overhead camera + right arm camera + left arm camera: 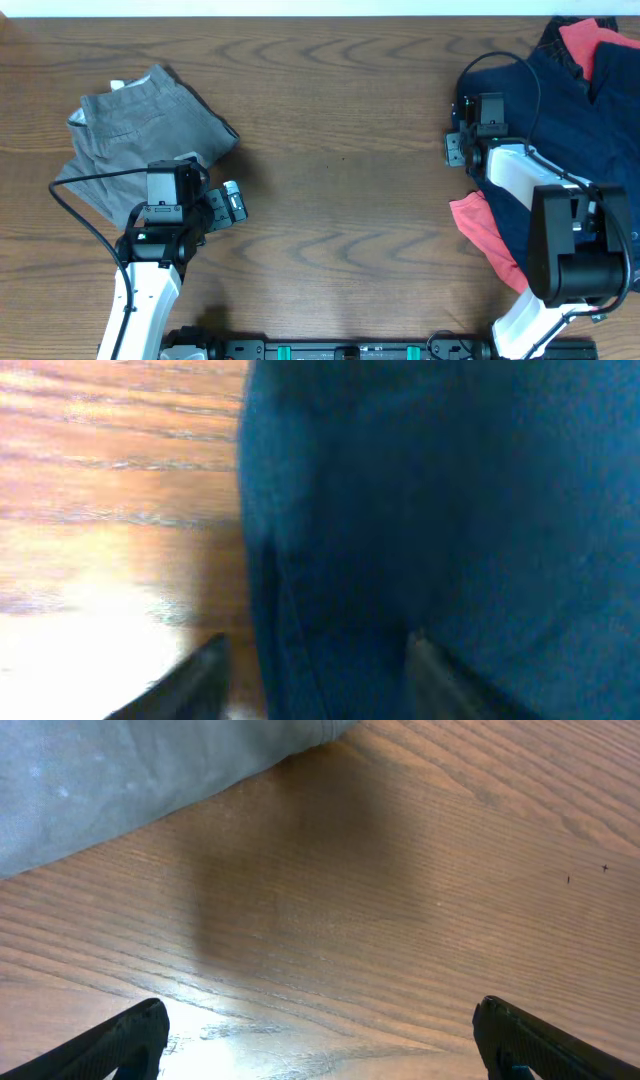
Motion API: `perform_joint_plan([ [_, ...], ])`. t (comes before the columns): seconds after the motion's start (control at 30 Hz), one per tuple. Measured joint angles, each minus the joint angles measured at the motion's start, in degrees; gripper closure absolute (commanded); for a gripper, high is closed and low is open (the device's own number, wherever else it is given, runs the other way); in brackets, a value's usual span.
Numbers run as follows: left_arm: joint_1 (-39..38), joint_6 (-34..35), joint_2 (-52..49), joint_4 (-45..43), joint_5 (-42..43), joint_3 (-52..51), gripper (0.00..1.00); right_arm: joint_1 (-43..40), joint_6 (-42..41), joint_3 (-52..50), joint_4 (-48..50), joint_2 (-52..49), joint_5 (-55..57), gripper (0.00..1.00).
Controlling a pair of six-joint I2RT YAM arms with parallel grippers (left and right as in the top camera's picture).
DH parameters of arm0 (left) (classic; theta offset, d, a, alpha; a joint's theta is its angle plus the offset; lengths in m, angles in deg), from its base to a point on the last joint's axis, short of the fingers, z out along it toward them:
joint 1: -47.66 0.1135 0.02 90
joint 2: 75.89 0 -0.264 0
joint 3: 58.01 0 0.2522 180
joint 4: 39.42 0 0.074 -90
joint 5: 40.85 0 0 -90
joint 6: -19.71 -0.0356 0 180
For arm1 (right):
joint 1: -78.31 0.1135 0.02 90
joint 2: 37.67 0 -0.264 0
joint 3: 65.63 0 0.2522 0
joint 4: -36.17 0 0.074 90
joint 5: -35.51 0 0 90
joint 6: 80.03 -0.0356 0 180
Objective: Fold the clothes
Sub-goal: 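Reach the right gripper into the navy clothing pile and grasp it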
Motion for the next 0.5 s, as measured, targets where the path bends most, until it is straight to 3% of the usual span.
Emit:
perform_joint_plan([
  [0.03, 0.0, 0.0, 0.0, 0.0, 0.0, 0.0, 0.02, -0.1, -0.2, 0.1, 0.3, -0.2, 0.3, 0.79],
  [0.1, 0.0, 0.0, 0.0, 0.0, 0.0, 0.0, 0.02, -0.3, -1.6, 0.2, 0.3, -0.6, 1.4, 0.99],
  [0.5, 0.0, 0.0, 0.0, -0.4, 0.0, 0.0, 0.02, -5.7, -9.4, 1.1, -4.1, 3.0, 3.1, 0.99],
])
